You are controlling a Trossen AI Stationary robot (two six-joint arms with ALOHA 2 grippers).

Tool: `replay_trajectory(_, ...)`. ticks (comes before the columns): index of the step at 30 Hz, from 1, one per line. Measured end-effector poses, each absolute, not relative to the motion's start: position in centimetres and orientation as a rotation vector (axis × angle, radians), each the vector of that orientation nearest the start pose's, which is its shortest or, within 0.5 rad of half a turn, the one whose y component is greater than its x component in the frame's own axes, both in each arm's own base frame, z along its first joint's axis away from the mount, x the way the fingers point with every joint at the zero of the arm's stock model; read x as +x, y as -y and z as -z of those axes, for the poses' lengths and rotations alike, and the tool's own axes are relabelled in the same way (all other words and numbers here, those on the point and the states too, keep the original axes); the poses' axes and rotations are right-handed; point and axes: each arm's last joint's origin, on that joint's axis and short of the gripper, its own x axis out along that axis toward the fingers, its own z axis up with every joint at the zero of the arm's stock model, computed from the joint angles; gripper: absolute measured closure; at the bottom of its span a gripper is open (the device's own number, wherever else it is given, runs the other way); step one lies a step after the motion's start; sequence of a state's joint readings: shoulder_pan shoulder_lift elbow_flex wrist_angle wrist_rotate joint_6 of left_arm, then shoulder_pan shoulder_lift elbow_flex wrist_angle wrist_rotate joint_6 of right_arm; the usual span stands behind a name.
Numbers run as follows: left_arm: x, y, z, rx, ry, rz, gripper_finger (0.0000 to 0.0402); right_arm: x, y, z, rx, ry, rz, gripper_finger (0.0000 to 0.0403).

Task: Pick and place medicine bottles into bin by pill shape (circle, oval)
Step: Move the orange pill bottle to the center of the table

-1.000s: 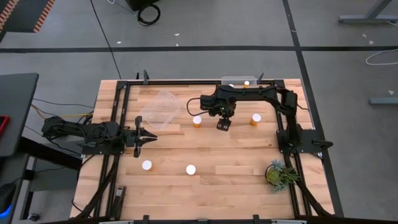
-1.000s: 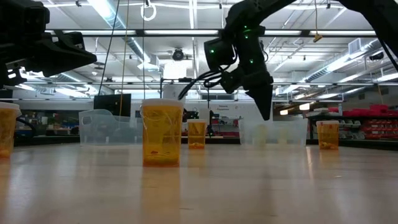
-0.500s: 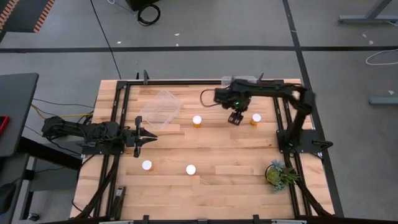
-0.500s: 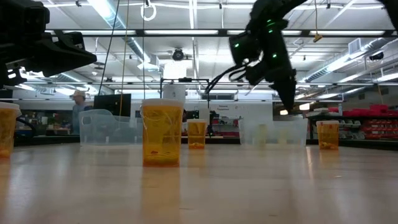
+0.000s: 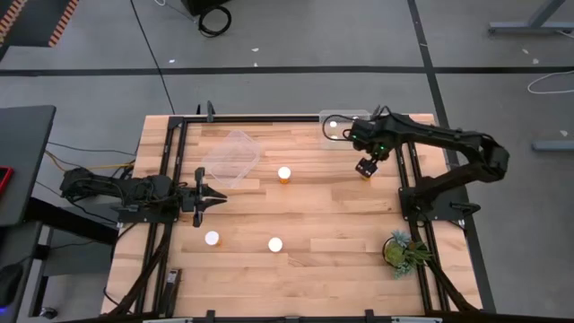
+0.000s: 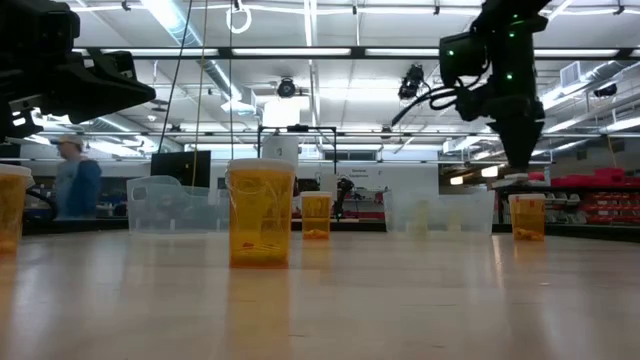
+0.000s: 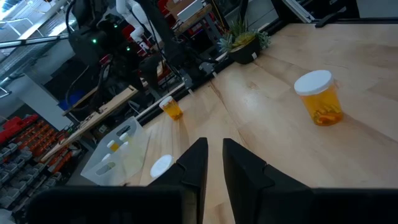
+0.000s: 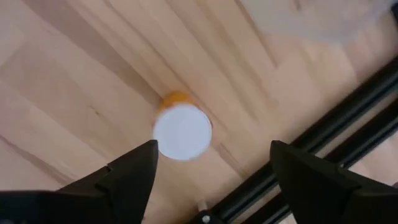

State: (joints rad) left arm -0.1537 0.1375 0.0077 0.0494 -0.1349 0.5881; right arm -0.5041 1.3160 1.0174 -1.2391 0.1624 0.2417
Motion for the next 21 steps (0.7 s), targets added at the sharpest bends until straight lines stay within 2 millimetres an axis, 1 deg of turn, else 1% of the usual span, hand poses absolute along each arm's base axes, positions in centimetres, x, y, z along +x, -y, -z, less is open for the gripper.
replay_trajectory(4, 10.5, 1.2, -16.0, 0.600, -0.072, 0.042, 0.0348, 17.3, 10.4, -23.8, 0.498, -1.496, 0.724, 0.0063)
replay_trajectory(10, 10.5, 1.2, -16.0, 0.599, -0.071, 0.042, 0.0348, 17.1, 10.1, -21.8, 0.549, -1.506, 0.668, 0.0044)
replay_trajectory(16, 10.5, 1.2, -16.0, 0.600, -0.072, 0.042, 0.0342, 17.3, 10.2, -21.8, 0.534, -1.488, 0.653, 0.0038)
replay_trajectory(21, 10.5, 1.2, -16.0, 0.599, -0.072, 0.042, 0.0349, 17.7, 10.5, -21.8, 0.499, -1.438, 0.645, 0.0037)
